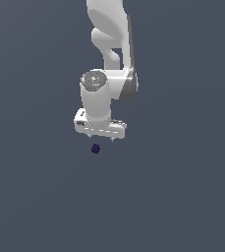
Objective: Pick up the object and move it to a goal position.
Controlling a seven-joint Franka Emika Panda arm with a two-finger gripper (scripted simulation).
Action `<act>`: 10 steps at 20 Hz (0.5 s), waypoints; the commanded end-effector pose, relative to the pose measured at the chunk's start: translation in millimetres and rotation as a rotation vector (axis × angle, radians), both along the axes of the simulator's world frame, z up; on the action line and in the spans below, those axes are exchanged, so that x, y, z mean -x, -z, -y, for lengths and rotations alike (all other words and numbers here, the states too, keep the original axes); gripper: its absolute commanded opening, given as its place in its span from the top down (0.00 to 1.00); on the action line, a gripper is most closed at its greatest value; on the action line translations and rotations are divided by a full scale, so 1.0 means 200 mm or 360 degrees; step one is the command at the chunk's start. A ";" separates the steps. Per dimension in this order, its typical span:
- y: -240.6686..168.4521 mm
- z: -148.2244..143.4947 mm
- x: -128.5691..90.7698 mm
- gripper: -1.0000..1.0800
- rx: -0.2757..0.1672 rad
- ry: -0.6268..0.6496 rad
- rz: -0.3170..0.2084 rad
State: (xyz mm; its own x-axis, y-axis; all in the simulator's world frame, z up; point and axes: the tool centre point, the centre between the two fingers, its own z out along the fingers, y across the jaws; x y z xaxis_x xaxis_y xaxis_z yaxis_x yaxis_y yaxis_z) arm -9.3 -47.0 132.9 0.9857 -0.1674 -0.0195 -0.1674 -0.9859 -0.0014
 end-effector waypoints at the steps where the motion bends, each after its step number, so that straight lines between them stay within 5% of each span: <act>1: 0.10 0.06 0.00 0.04 0.0001 0.0061 0.0008; 10: 0.29 0.18 0.02 0.04 0.0008 0.0188 0.0028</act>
State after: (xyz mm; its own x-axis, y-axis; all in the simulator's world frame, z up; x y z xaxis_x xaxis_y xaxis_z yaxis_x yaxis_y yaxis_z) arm -13.2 -79.7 78.5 0.9616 -0.2744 -0.0040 -0.2744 -0.9616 -0.0002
